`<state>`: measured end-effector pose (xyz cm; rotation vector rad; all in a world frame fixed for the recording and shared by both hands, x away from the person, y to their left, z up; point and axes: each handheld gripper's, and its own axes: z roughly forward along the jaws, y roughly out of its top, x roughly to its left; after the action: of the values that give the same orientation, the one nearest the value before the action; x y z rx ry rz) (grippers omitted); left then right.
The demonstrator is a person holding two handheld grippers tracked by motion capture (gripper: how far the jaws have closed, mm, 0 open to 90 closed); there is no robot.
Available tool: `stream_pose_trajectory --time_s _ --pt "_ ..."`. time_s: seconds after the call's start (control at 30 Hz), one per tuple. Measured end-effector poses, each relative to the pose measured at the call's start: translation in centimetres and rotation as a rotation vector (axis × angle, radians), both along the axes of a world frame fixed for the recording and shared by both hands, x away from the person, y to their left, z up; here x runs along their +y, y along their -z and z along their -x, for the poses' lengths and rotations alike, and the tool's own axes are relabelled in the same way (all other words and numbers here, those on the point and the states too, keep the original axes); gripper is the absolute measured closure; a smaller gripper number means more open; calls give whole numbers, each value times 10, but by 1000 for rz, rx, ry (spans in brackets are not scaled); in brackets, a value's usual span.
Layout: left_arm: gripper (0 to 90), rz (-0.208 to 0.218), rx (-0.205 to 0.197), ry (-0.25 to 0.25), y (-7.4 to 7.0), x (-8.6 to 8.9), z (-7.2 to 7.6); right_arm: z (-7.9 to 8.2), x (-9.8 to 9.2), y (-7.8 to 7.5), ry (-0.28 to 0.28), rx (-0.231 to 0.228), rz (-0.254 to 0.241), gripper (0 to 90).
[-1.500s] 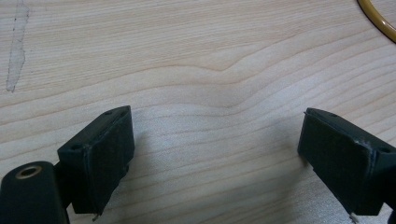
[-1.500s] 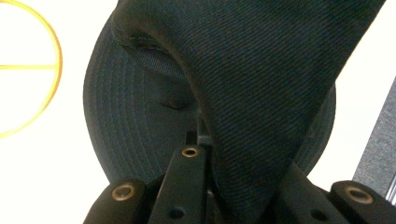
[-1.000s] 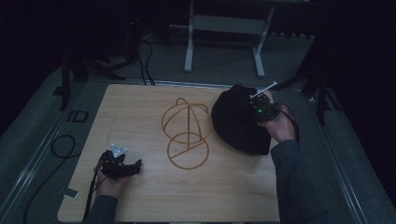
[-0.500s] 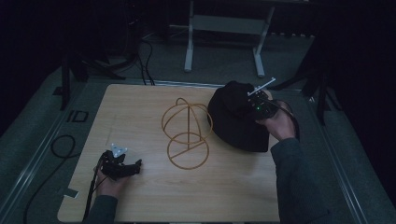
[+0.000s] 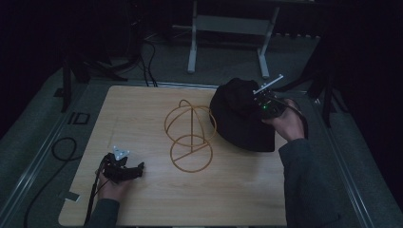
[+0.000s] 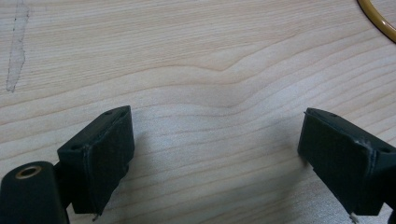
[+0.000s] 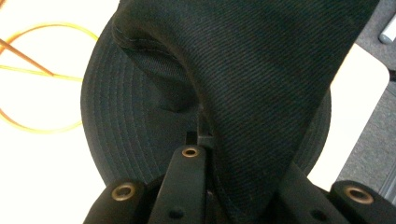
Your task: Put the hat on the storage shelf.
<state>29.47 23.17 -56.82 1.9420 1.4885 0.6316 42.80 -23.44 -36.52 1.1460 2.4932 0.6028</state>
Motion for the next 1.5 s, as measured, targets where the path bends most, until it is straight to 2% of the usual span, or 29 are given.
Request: stream_pose_trajectory --time_s 0.1,0.43,1.0,1.5 --pt "112 -2 1 2 0 0 0 1 -3 -5 -9 -8 -15 875" --pt "112 -2 3 1 0 0 0 5 -10 -22 -36 -28 -18 875" --pt "112 -3 5 3 0 0 0 16 -15 -41 -62 -44 -17 875" --pt "111 -2 4 4 0 0 0 22 -17 -53 -93 -55 -8 875"
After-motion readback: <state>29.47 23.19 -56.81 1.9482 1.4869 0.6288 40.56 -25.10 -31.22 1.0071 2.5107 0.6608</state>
